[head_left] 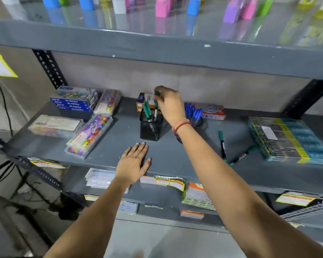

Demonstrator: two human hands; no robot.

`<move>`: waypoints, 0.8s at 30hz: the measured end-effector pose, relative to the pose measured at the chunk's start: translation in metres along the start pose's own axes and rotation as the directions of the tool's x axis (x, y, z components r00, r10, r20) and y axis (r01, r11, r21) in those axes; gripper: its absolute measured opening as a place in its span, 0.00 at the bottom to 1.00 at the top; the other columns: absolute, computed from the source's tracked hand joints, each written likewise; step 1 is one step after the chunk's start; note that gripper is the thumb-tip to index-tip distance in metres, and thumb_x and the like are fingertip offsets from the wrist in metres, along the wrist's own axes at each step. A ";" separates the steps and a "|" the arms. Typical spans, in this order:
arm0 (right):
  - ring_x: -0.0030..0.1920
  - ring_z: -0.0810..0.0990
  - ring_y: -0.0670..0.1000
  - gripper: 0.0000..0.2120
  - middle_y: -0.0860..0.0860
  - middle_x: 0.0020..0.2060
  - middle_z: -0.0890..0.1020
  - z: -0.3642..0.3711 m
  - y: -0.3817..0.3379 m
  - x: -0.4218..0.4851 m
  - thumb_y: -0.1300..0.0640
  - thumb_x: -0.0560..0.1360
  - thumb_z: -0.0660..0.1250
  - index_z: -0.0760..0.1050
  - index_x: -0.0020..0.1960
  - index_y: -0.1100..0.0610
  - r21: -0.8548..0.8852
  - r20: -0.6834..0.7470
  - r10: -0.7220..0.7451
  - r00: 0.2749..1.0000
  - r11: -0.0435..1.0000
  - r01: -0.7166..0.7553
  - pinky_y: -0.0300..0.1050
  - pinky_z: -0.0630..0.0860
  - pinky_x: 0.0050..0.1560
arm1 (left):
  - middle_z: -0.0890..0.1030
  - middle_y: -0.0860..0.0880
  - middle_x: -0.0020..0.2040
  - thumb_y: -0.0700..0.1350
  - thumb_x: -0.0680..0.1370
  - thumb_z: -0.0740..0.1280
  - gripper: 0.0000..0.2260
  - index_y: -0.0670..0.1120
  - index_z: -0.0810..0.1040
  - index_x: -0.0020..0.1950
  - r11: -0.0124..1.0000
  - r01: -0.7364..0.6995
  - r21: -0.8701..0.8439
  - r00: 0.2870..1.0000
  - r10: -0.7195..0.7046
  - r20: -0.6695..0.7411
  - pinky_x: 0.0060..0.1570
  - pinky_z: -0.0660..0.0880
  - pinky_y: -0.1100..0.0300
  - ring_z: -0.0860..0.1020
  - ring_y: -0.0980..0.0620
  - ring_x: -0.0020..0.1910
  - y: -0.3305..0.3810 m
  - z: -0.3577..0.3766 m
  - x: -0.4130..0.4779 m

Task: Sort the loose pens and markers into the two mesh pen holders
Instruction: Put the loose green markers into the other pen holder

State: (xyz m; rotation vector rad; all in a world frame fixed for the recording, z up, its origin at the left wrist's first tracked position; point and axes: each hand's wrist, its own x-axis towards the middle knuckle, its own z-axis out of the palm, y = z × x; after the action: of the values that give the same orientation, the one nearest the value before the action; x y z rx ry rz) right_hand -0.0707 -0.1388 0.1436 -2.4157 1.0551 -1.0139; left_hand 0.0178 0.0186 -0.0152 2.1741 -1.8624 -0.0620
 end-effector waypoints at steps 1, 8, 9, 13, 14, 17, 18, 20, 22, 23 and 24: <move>0.47 0.82 0.62 0.08 0.62 0.46 0.84 0.010 0.001 -0.001 0.61 0.75 0.65 0.78 0.53 0.59 -0.031 0.042 -0.006 0.999 1.000 0.007 0.56 0.81 0.48 | 0.68 0.46 0.71 0.58 0.77 0.46 0.28 0.44 0.66 0.70 1.000 -0.001 -0.001 1.000 0.001 -0.008 0.69 0.58 0.49 0.63 0.47 0.71 0.001 0.000 0.000; 0.57 0.76 0.62 0.13 0.61 0.52 0.81 0.048 0.010 -0.009 0.62 0.77 0.61 0.75 0.61 0.56 -0.173 0.133 -0.008 0.991 0.984 0.031 0.55 0.79 0.50 | 0.71 0.45 0.69 0.57 0.77 0.49 0.27 0.43 0.69 0.68 1.000 0.015 -0.007 1.000 -0.015 -0.010 0.68 0.59 0.49 0.66 0.46 0.69 0.002 -0.001 0.000; 0.59 0.74 0.62 0.14 0.61 0.52 0.81 0.050 0.011 -0.008 0.62 0.77 0.60 0.74 0.62 0.55 -0.211 0.146 -0.014 0.989 0.977 0.045 0.56 0.79 0.51 | 0.71 0.45 0.69 0.57 0.77 0.49 0.27 0.43 0.69 0.68 1.000 0.017 -0.009 1.000 -0.017 -0.010 0.68 0.60 0.49 0.66 0.46 0.69 0.002 -0.001 0.000; 0.63 0.69 0.61 0.21 0.61 0.56 0.77 0.057 0.016 -0.012 0.63 0.76 0.61 0.67 0.68 0.52 -0.281 0.217 0.027 0.976 0.959 0.036 0.57 0.73 0.56 | 0.71 0.45 0.68 0.56 0.77 0.50 0.26 0.43 0.70 0.68 1.000 0.015 -0.001 1.000 -0.015 -0.014 0.67 0.61 0.49 0.66 0.46 0.69 0.001 -0.001 -0.001; 0.63 0.68 0.61 0.22 0.61 0.58 0.76 0.057 0.018 -0.014 0.62 0.77 0.61 0.65 0.70 0.52 -0.283 0.233 0.034 0.972 0.959 0.034 0.58 0.72 0.58 | 0.71 0.45 0.69 0.56 0.77 0.49 0.26 0.43 0.70 0.68 1.000 0.011 0.002 1.000 -0.011 -0.017 0.67 0.61 0.49 0.66 0.46 0.69 0.001 -0.001 -0.001; 0.64 0.68 0.61 0.23 0.61 0.60 0.74 0.048 0.024 -0.023 0.57 0.77 0.61 0.62 0.71 0.54 -0.222 0.207 0.031 0.978 0.975 0.016 0.59 0.72 0.61 | 0.70 0.46 0.69 0.57 0.77 0.49 0.27 0.44 0.69 0.69 1.000 0.003 0.001 1.000 -0.003 -0.017 0.68 0.59 0.50 0.65 0.46 0.70 0.001 -0.001 0.000; 0.64 0.68 0.61 0.21 0.61 0.60 0.74 0.041 0.027 -0.027 0.57 0.77 0.62 0.63 0.70 0.55 -0.178 0.151 0.038 0.988 0.984 -0.010 0.59 0.72 0.62 | 0.70 0.46 0.70 0.57 0.77 0.48 0.27 0.44 0.68 0.69 1.000 0.001 0.001 1.000 -0.001 -0.019 0.68 0.58 0.50 0.65 0.46 0.70 0.001 0.000 0.000; 0.63 0.70 0.62 0.17 0.63 0.58 0.75 0.022 0.039 -0.038 0.56 0.78 0.61 0.68 0.65 0.59 -0.088 -0.029 0.087 0.996 0.992 -0.089 0.57 0.71 0.62 | 0.70 0.46 0.70 0.57 0.76 0.48 0.27 0.44 0.69 0.69 1.000 -0.003 -0.001 1.000 0.003 -0.026 0.68 0.58 0.51 0.65 0.46 0.70 0.001 0.001 0.000; 0.60 0.72 0.63 0.12 0.64 0.54 0.77 -0.001 0.057 -0.052 0.57 0.78 0.61 0.73 0.58 0.62 -0.010 -0.234 0.185 0.955 0.981 -0.192 0.52 0.70 0.60 | 0.70 0.46 0.69 0.57 0.76 0.49 0.27 0.44 0.69 0.68 1.000 -0.001 -0.010 0.999 0.000 -0.035 0.68 0.59 0.50 0.65 0.46 0.69 -0.001 0.001 0.000; 0.58 0.73 0.63 0.10 0.65 0.51 0.77 -0.012 0.072 -0.059 0.58 0.78 0.61 0.75 0.54 0.63 0.010 -0.333 0.236 0.913 0.969 -0.247 0.50 0.68 0.57 | 0.70 0.46 0.69 0.57 0.76 0.49 0.27 0.44 0.69 0.68 1.000 0.001 -0.016 0.999 -0.001 -0.034 0.68 0.59 0.50 0.65 0.46 0.69 0.000 0.001 0.000; 0.56 0.74 0.63 0.09 0.65 0.49 0.77 -0.025 0.086 -0.065 0.60 0.77 0.61 0.76 0.51 0.64 0.015 -0.415 0.280 0.866 0.953 -0.301 0.48 0.66 0.55 | 0.70 0.46 0.69 0.57 0.76 0.49 0.27 0.44 0.69 0.68 1.000 0.001 -0.018 0.999 -0.002 -0.037 0.68 0.59 0.50 0.65 0.46 0.70 0.000 0.002 0.000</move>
State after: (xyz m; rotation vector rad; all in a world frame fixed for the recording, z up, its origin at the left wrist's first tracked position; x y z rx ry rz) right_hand -0.1634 -0.1491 0.0846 -2.0290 1.5471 -1.4347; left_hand 0.0177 0.0188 -0.0171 2.1500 -1.8337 -0.0386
